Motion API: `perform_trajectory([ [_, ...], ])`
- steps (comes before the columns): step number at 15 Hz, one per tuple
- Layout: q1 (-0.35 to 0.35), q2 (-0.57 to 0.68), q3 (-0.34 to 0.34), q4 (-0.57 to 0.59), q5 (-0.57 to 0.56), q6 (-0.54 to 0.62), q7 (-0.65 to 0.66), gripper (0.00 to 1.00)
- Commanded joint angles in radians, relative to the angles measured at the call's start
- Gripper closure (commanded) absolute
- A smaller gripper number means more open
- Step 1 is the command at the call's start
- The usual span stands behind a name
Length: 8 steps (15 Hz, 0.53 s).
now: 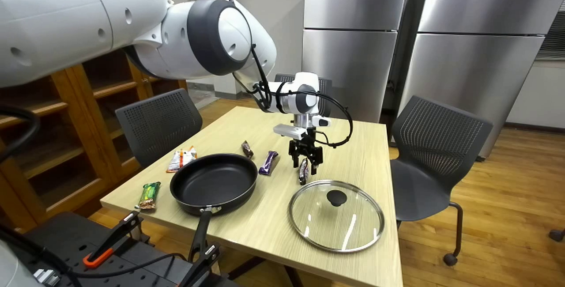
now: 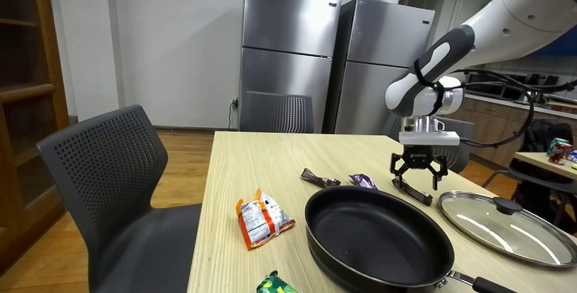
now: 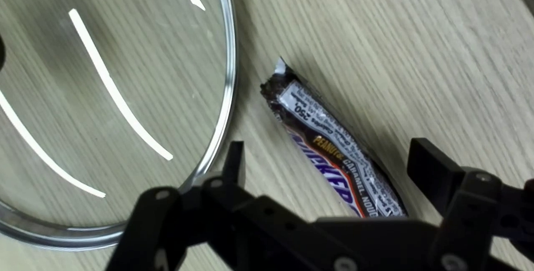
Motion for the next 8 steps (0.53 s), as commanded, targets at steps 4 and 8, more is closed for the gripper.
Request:
perform_trajectory([
  [4, -0.034, 0.078, 0.019, 0.156, -0.014, -0.091, -0.004, 0.32],
  [8, -0.048, 0.108, 0.028, 0.212, -0.009, -0.127, -0.009, 0.65],
])
